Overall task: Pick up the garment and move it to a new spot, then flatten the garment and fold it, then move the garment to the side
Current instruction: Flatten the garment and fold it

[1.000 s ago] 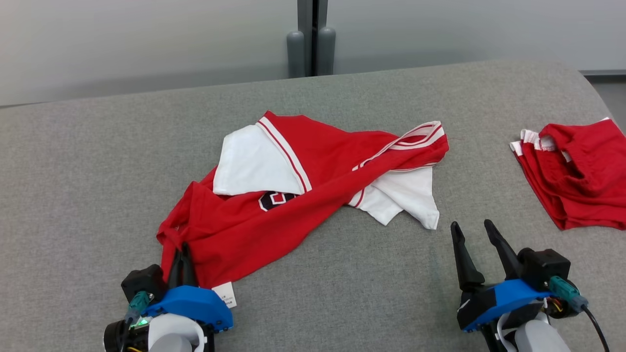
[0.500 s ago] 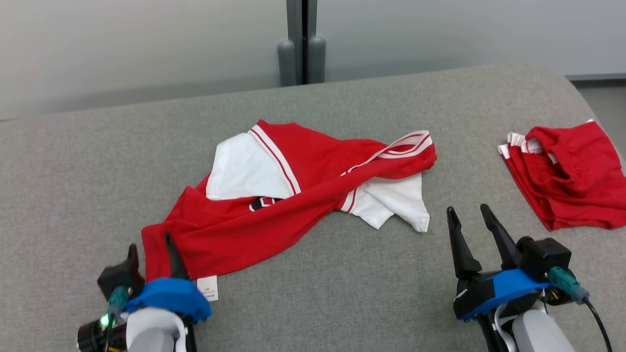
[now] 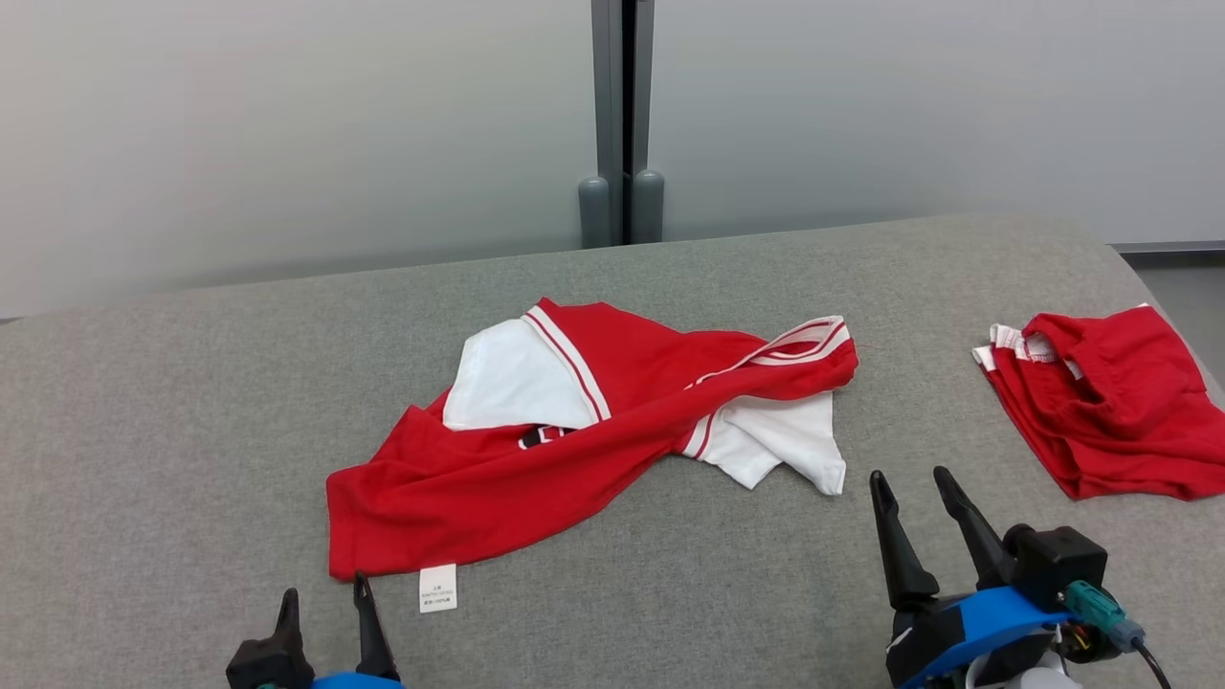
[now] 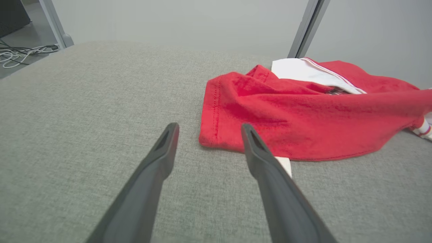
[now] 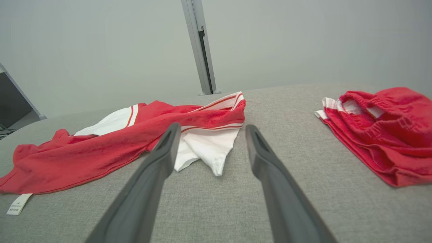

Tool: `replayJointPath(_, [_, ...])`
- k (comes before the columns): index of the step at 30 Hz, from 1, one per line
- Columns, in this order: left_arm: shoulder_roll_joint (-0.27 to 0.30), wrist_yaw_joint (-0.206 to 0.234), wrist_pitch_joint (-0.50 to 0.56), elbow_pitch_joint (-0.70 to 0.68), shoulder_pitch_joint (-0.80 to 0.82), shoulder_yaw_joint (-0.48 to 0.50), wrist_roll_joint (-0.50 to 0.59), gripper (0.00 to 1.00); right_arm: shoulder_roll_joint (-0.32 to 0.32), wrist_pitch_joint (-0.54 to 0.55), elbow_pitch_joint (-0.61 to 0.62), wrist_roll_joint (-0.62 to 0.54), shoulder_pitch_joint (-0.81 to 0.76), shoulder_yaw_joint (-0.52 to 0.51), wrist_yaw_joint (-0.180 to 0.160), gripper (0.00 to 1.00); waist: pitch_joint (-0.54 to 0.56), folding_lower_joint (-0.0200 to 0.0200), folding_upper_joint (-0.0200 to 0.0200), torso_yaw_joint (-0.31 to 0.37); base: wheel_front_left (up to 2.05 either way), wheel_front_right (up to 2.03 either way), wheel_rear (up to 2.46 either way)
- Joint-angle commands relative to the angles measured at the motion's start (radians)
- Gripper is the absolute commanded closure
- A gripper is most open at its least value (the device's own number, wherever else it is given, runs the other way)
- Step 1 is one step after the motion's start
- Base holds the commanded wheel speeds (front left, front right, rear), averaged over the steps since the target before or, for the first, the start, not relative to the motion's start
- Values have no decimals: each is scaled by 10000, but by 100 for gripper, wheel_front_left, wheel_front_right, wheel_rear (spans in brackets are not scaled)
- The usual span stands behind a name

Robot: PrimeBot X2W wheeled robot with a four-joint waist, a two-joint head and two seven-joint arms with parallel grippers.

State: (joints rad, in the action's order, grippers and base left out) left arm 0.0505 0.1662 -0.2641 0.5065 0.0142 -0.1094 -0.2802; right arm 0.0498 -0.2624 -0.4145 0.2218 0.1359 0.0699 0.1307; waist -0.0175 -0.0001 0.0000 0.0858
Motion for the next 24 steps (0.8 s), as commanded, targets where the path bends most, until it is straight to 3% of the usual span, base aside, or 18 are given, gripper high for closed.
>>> replayJointPath(1, [0,-52,0,47,-72,-28,-9,0,26,-28,-49,16,-154,30,1,0,2,1,0,-20,0,0,0])
replayJointPath(13, [-3,-196,0,959,982,170,-431,0,26,-28,-103,-198,287,43,1,0,-879,1,0,116,0,0,0])
replayJointPath(19, [-6,16,-2,1687,1633,267,-755,0,26,-28,-152,-234,503,8,1,0,-1249,1,0,248,0,0,0])
replayJointPath(24, [-3,-65,3,2008,1887,264,-897,0,24,-28,-136,-221,657,-58,1,0,-1484,1,0,270,0,0,0])
